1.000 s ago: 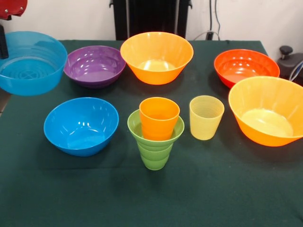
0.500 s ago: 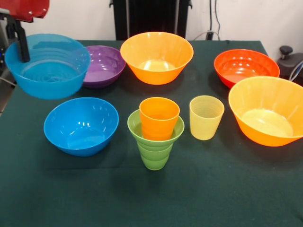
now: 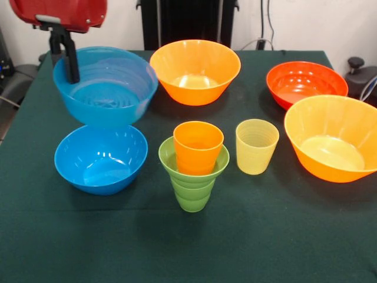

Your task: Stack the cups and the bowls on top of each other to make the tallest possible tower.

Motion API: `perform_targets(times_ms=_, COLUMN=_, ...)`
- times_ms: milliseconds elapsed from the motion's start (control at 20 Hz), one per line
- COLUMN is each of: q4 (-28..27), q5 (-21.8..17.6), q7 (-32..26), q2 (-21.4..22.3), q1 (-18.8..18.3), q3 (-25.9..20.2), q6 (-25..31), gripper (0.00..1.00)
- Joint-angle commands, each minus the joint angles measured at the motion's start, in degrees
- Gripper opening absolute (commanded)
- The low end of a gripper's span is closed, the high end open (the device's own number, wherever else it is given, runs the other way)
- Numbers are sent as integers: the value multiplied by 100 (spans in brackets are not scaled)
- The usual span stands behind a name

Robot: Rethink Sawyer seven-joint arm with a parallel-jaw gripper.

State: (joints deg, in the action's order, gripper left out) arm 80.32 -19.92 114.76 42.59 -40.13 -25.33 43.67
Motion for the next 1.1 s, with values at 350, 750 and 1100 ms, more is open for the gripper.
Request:
perform_targets(times_ms=350, q4=51, q5=308, q7=868, q2=-81, q1=642, q3=506, q6=178, gripper=0)
perform_targets(times_ms=750, q4=46, q5=527, q7=830, q2=-44, q1=803, q3=733, q6=197, gripper=0)
perform_targets(times_ms=1100, q4=-10, q5=634, q7=898, q2=-154, q1=954, q3=887, q6=16, gripper=0)
